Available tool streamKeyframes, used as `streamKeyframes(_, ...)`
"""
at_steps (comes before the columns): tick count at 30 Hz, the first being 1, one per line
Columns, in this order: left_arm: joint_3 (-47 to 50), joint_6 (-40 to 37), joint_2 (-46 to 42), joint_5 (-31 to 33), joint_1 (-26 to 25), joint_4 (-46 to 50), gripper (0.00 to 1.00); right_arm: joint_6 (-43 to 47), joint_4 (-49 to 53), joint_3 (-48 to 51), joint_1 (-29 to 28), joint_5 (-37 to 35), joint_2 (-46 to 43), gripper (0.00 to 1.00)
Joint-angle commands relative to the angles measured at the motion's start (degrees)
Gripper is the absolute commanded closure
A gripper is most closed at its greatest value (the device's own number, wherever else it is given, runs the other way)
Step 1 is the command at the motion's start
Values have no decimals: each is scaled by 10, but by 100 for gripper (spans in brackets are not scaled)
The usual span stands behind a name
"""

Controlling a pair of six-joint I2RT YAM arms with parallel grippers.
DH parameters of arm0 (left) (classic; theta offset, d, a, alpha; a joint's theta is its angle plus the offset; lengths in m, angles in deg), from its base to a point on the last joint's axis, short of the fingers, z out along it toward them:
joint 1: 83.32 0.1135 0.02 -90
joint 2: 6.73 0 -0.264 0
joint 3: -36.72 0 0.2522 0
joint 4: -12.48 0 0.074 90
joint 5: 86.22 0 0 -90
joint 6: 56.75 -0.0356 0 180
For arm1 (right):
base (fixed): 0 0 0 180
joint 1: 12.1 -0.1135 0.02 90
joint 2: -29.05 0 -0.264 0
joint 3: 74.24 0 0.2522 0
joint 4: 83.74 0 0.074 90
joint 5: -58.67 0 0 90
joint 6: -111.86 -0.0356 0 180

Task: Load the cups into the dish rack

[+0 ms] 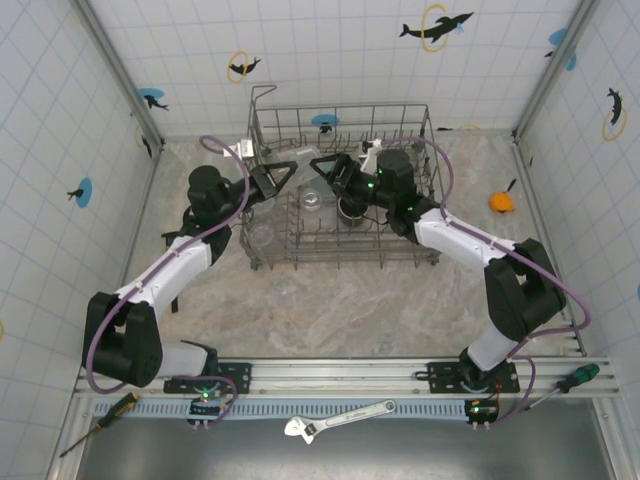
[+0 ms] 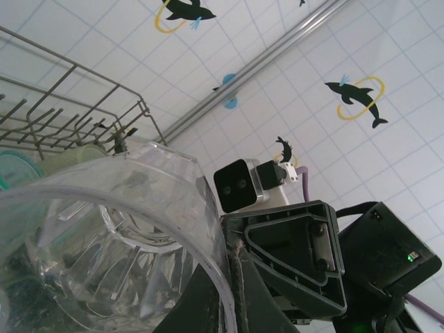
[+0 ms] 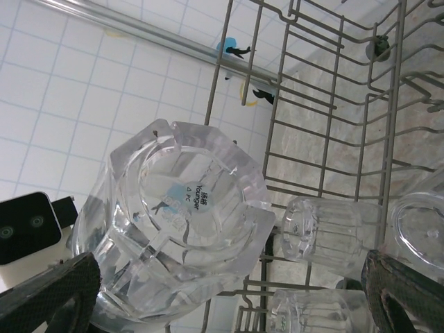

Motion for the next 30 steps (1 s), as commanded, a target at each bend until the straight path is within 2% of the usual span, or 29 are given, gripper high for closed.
streamKeyframes(1, -27, -12, 6, -6, -4, -41, 100, -39, -52, -15, -3, -13, 16, 0)
streamKeyframes(15, -20, 10, 29, 8, -19, -70, 100, -89, -107, -33, -6, -18, 50, 1)
streamKeyframes(22, -19, 16, 36, 4, -23, -70, 100, -114, -150, -27, -5, -16, 57, 14)
streamKeyframes(30, -20, 31, 38, -3, -24, -78, 100, -142, -202, -15, -3, -5, 70, 19)
